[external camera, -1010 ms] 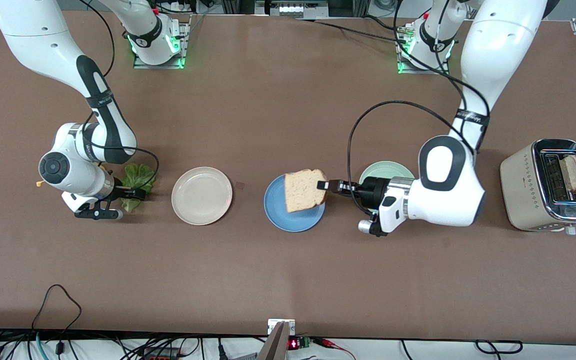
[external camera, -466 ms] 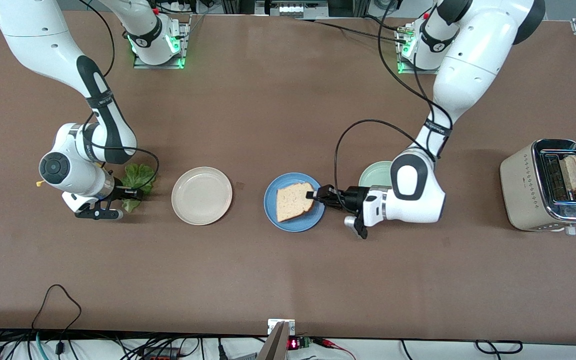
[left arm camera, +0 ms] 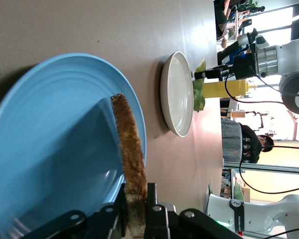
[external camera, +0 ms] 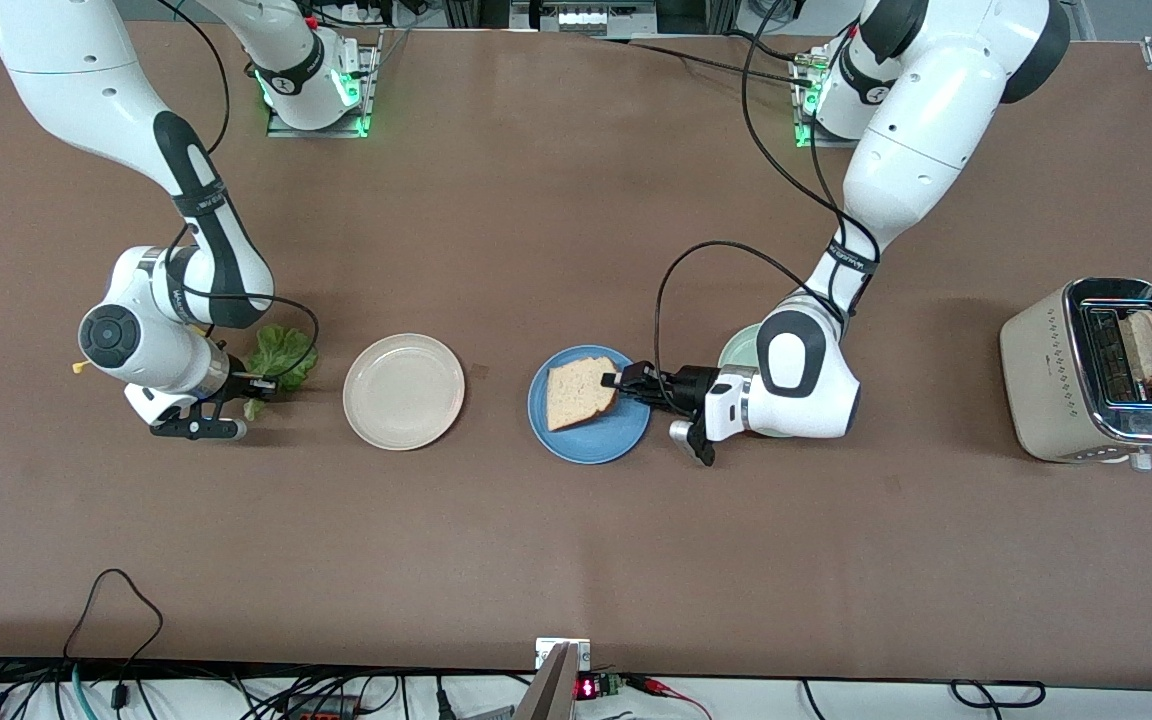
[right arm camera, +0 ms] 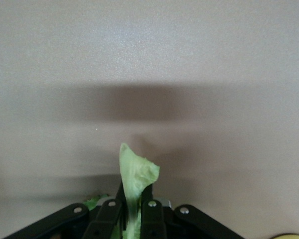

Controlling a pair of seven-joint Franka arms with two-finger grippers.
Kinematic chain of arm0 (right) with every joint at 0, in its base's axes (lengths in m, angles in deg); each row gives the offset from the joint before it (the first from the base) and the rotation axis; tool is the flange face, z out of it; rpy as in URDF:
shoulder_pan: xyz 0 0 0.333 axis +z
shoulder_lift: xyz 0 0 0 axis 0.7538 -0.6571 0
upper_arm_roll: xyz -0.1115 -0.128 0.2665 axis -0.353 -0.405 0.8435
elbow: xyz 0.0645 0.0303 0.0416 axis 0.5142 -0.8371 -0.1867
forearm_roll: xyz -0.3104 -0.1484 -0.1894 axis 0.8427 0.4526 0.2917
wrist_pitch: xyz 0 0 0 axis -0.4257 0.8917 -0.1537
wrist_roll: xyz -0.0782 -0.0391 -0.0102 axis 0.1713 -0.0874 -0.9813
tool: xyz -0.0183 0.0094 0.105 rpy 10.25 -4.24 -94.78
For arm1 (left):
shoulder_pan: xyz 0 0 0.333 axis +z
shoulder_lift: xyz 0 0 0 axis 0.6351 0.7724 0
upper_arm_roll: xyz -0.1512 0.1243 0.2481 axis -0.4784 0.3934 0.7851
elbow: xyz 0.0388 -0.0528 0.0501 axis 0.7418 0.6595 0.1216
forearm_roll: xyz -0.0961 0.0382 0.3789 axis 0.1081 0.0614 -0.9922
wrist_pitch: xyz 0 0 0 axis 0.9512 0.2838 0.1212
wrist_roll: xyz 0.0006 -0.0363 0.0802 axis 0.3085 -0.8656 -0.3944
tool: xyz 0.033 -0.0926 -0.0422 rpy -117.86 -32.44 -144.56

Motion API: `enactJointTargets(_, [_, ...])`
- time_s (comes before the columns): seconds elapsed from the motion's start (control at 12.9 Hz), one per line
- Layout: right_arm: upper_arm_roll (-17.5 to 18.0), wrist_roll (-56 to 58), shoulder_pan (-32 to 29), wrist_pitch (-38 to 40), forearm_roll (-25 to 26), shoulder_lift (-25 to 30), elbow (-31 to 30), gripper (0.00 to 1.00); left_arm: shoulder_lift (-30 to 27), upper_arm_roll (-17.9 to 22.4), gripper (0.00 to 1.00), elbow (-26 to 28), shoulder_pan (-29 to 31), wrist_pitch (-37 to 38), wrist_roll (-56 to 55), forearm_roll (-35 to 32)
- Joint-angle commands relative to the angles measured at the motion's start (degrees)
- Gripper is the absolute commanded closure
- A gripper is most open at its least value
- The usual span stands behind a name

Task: Make sandwich in blue plate with both arms
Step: 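Lay the bread on the blue plate, open the left gripper, withdraw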

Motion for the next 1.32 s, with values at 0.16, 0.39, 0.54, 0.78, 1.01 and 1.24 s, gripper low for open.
enactJointTargets(0.16, [0.1, 0.7, 0.09, 0.06, -0.32, -0.24, 0.55, 1.0, -3.34, 1.56, 0.0, -0.43, 2.75, 5.63, 0.29, -13.23])
enactJointTargets(0.39, [0.1, 0.88, 0.09, 0.06, -0.24, -0.33, 0.64, 1.0, -6.67, 1.65, 0.0, -0.52, 5.49, 12.86, -3.39, -24.68])
enactJointTargets(0.54, [0.1, 0.88, 0.18, 1.19, -0.32, -0.24, 1.95, 1.0, -10.01, 1.74, 0.0, -0.61, 6.72, 18.39, -8.57, -35.38])
enactJointTargets(0.78, [0.27, -0.08, 0.44, 13.29, -1.29, 1.59, 8.18, 1.0, -14.14, 1.74, 0.0, -0.61, 6.81, 23.5, -14.65, -51.11])
enactJointTargets(1.01, [0.71, -4.72, 1.4, 25.59, -6.02, 3.54, 14.85, 1.0, -19.15, 1.74, 0.0, -0.61, 6.9, 25.1, -15.1, -68.16])
enactJointTargets(1.24, [0.62, -19.1, 6.83, 32.22, -12.44, 3.63, 20.75, 1.0, -25.39, 1.65, 0.0, -1.57, 9.09, 25.01, -14.84, -73.83])
